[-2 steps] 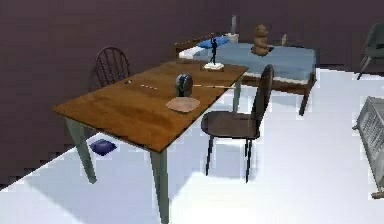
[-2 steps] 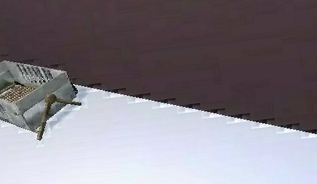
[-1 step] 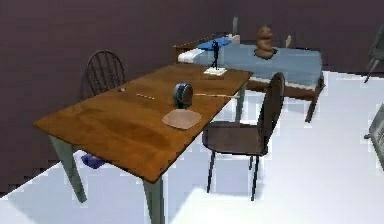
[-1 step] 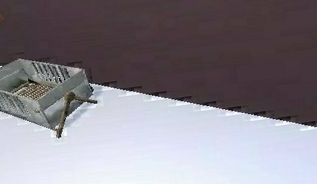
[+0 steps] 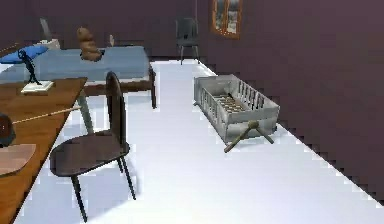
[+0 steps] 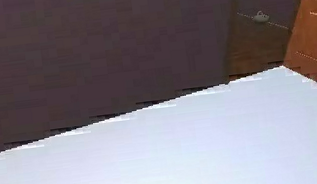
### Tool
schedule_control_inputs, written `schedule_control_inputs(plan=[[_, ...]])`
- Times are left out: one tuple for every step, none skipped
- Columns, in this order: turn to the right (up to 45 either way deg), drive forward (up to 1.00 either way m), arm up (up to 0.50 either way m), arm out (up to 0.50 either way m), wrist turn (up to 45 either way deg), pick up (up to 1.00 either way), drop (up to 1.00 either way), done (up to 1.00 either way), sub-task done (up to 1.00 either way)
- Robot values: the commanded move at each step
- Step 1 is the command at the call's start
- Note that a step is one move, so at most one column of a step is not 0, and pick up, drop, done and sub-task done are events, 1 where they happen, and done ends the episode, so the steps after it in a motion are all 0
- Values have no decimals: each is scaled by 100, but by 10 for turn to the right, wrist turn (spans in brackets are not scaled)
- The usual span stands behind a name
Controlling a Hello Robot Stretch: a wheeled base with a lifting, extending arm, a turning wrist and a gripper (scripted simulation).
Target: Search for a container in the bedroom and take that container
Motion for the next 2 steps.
schedule_control_inputs(plan=[[450, 0, 0, 0, 0, 0, 0, 0, 0], [270, 0, 0, 0, 0, 0, 0, 0, 0]])
